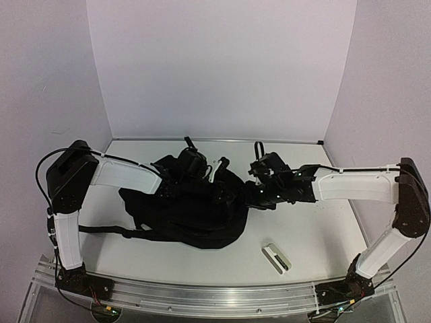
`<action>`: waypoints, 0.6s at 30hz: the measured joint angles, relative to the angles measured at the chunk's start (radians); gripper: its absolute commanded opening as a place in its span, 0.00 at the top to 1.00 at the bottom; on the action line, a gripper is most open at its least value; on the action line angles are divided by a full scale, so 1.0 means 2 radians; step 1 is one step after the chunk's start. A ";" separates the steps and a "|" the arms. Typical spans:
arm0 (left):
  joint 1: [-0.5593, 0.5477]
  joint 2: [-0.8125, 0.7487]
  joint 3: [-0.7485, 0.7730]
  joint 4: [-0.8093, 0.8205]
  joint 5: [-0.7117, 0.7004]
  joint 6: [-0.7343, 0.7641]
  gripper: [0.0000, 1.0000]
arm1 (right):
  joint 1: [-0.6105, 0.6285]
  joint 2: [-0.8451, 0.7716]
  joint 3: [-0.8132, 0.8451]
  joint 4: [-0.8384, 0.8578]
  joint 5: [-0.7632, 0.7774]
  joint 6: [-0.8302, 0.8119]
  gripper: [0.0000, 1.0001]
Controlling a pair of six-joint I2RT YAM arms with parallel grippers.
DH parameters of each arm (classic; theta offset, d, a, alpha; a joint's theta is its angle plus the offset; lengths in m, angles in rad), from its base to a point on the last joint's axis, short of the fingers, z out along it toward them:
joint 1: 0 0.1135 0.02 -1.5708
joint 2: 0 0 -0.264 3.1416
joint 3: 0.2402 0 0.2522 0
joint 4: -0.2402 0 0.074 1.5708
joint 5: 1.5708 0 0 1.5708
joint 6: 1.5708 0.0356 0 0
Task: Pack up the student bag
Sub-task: Zip the student bag at the center of the board.
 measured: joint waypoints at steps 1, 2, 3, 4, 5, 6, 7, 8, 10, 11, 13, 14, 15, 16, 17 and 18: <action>0.000 0.000 0.000 0.000 0.000 0.000 0.98 | 0.000 0.003 0.003 -0.001 0.002 -0.001 0.80; 0.000 0.000 0.000 0.001 0.000 0.000 0.98 | -0.001 0.007 0.008 -0.003 0.005 -0.002 0.80; 0.000 0.000 0.000 0.001 0.000 0.000 0.98 | -0.002 0.010 0.012 -0.004 0.007 -0.003 0.80; 0.000 0.000 0.000 0.001 0.000 0.000 0.98 | -0.003 0.013 0.016 -0.005 0.008 -0.005 0.80; 0.000 0.000 0.000 0.001 0.000 0.000 0.98 | -0.004 0.015 0.020 -0.005 0.011 -0.007 0.80; 0.000 0.000 0.000 0.001 0.000 0.000 0.99 | -0.006 0.017 0.024 -0.005 0.012 -0.009 0.80; 0.000 0.000 0.000 0.001 0.000 0.000 0.99 | -0.008 0.018 0.027 -0.006 0.014 -0.012 0.80; 0.000 0.000 0.000 0.001 0.000 0.000 0.99 | -0.010 0.019 0.030 -0.006 0.015 -0.014 0.80; 0.000 0.000 0.000 0.001 0.000 0.000 0.99 | -0.016 0.023 0.036 -0.007 0.016 -0.019 0.80; 0.000 0.000 0.000 0.001 0.000 0.000 0.99 | -0.019 0.025 0.038 -0.007 0.017 -0.022 0.80; 0.000 0.000 0.000 0.001 0.000 0.000 0.99 | -0.025 0.028 0.041 -0.007 0.017 -0.026 0.80; 0.000 0.000 0.000 0.001 0.000 0.000 0.99 | -0.027 0.030 0.042 -0.008 0.017 -0.028 0.80; 0.000 0.000 0.000 0.001 0.000 0.000 0.99 | -0.029 0.032 0.042 -0.008 0.017 -0.030 0.81; 0.000 0.000 0.000 0.001 0.000 0.000 0.99 | -0.032 0.035 0.043 -0.008 0.017 -0.033 0.81; 0.000 0.000 0.000 0.001 0.000 0.000 1.00 | -0.033 0.038 0.043 -0.009 0.017 -0.034 0.81; 0.000 0.000 0.000 0.001 0.000 0.000 1.00 | -0.035 0.040 0.043 -0.009 0.016 -0.036 0.82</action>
